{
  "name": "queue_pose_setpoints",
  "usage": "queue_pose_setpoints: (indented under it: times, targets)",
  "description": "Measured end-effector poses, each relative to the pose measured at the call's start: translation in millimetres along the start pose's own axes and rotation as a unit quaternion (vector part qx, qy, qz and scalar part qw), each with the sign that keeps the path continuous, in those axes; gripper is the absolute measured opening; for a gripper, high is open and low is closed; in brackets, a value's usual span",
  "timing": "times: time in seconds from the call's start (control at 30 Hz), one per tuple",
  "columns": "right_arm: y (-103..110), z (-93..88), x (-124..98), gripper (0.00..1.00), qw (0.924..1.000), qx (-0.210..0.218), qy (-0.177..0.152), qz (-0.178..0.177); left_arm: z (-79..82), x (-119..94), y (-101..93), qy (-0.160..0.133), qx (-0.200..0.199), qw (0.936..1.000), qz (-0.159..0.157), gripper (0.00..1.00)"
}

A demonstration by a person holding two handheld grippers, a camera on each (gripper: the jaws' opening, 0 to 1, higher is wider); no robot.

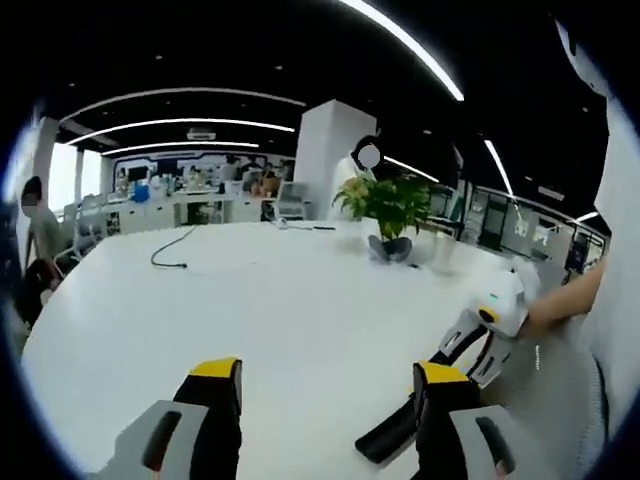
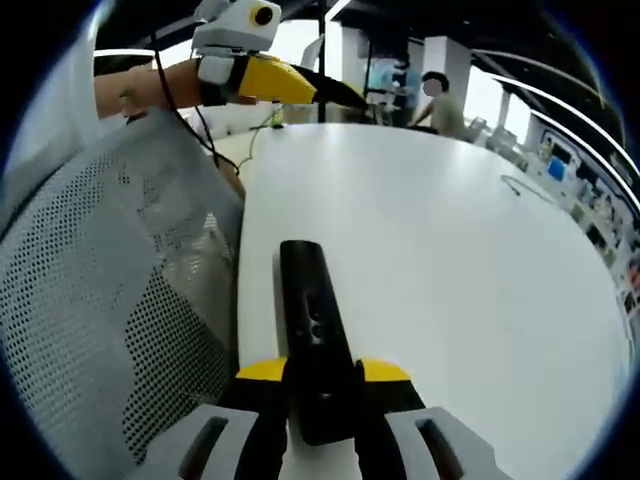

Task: Press the specified remote control buttons in sequence, fully releasing each button before pressing the next.

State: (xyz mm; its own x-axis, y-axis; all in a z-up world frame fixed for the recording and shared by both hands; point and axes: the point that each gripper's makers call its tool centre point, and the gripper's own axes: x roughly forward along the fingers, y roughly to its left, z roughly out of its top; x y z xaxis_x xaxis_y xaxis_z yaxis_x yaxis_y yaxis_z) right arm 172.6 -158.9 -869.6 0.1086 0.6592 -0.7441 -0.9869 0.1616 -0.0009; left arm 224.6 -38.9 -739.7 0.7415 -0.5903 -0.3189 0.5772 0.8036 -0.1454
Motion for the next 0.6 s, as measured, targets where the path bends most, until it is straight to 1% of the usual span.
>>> queue_pose_setpoints:
  times: [0.13, 0.27, 0.33, 0.37, 0.4, 0.43, 0.47, 0.53, 0.6]
  targets:
    - [0, 0.2, 0, 0.22, 1.0000, 0.001, 0.000, 0.000, 3.1, -2, -0.6, -0.014, 0.005, 0.9997, 0.019, 0.86]
    - [0, 0.2, 0, 0.22, 1.0000, 0.000, 0.000, 0.000, 9.3, -3, -2.7, -0.031, 0.020, 0.9988, 0.031, 0.91]
    - [-1, -0.1, 0, 0.22, 1.0000, 0.001, 0.001, 0.000, 13.7, -5, 2.6, -0.049, 0.034, 0.9970, 0.048, 0.94]
    - [-1, 0.0, 0, 0.22, 1.0000, 0.003, 0.002, 0.000, 16.1, -6, 4.4, -0.057, 0.043, 0.9959, 0.055, 0.94]
    - [-1, 0.1, 0, 0.22, 1.0000, 0.003, 0.003, 0.000, 16.4, -7, 5.3, -0.057, 0.048, 0.9955, 0.058, 0.94]
    - [-1, 0.3, 0, 0.22, 1.0000, 0.003, 0.005, 0.000, 21.7, -10, 8.7, -0.073, 0.054, 0.9935, 0.068, 0.93]
    - [-1, 0.4, 0, 0.22, 1.0000, 0.002, 0.008, 0.000, 24.9, -12, 10.1, -0.083, 0.056, 0.9923, 0.073, 0.93]
    - [-1, 0.7, 1, 0.22, 0.9999, -0.001, 0.015, 0.000, 29.0, -17, 13.1, -0.098, 0.046, 0.9909, 0.079, 0.93]
    - [-1, 0.9, 1, 0.22, 0.9998, 0.002, 0.020, 0.001, 33.6, -20, 14.6, -0.112, 0.048, 0.9889, 0.085, 0.94]
